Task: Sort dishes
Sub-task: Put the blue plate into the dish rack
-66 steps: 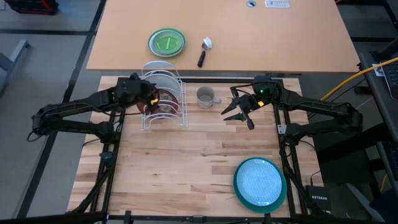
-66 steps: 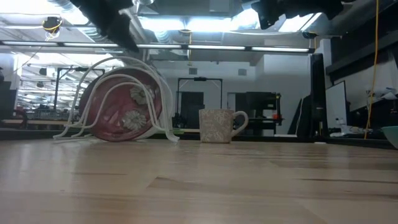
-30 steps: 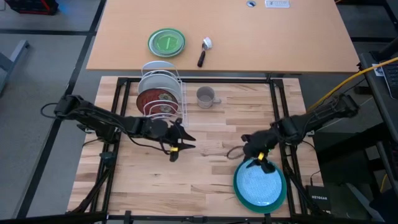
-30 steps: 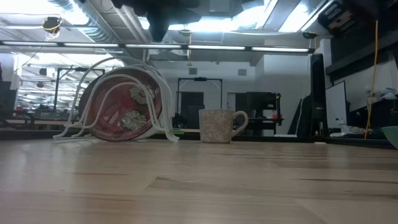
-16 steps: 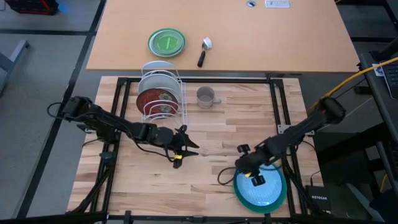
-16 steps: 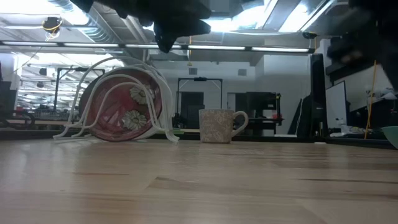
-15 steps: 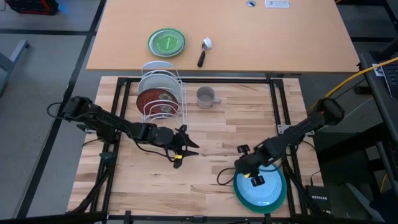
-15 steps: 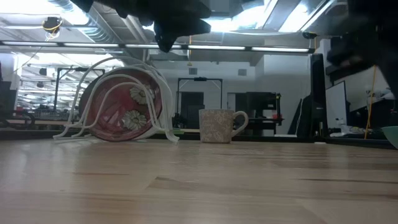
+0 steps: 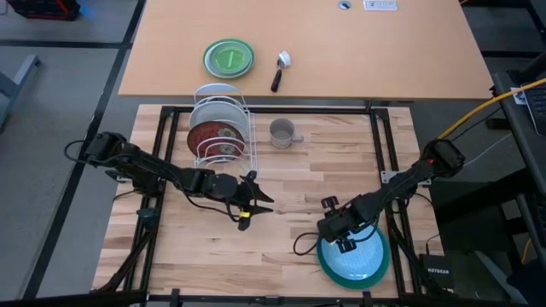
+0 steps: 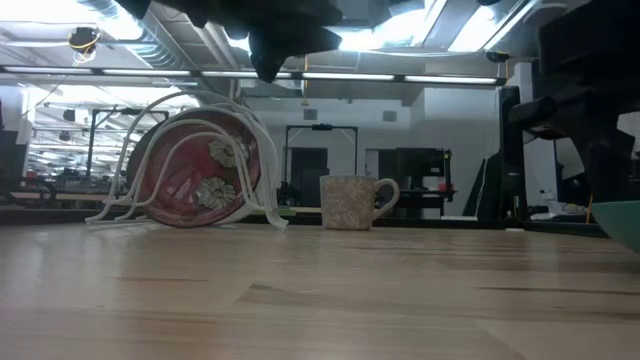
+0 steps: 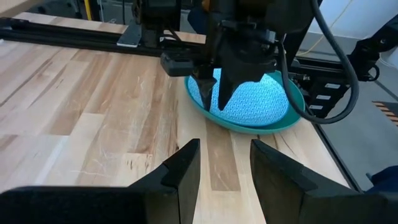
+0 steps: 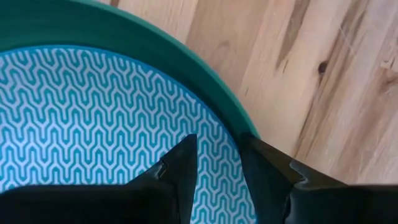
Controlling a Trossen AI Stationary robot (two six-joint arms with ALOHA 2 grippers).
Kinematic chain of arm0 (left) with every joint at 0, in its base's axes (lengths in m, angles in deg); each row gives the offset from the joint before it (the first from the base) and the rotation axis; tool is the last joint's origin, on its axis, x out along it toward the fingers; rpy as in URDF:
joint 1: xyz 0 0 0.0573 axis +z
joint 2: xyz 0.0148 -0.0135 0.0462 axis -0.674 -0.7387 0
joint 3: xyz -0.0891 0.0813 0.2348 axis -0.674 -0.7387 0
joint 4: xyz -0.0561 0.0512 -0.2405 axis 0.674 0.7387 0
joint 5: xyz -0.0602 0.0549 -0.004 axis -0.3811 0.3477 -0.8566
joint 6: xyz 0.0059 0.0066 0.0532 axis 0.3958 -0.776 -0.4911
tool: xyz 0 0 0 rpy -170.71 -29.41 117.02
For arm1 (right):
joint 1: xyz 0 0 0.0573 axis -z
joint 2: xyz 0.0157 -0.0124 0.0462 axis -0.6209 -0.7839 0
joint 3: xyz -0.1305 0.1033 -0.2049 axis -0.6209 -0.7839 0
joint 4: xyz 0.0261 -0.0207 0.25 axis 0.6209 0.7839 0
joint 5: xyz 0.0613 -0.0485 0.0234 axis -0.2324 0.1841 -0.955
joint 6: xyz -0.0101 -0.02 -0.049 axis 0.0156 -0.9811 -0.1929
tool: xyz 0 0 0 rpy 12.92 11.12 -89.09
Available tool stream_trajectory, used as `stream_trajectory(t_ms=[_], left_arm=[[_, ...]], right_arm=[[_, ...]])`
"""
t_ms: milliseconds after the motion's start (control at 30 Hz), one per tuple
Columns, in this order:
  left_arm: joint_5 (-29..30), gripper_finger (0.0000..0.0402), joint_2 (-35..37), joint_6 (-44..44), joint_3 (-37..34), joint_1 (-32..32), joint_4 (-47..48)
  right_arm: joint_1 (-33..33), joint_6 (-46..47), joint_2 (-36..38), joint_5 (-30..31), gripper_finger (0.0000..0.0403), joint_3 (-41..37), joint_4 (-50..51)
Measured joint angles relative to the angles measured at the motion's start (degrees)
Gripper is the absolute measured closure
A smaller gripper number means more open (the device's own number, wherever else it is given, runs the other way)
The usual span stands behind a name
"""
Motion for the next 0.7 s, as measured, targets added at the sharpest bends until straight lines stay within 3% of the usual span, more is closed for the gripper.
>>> stream_trajectory(t_ms=[333, 700], left_arm=[[0.0, 0.0273, 0.0, 0.0, 0.0, 0.0, 0.0], [0.1, 0.0273, 0.0, 0.0, 0.0, 0.1, 0.2]], right_arm=[[2.3, -3.1, -1.5, 2.7, 0.0276, 0.0, -0.1], [15.0, -15.6, -2.6, 0.9, 0.0276, 0.0, -2.2]])
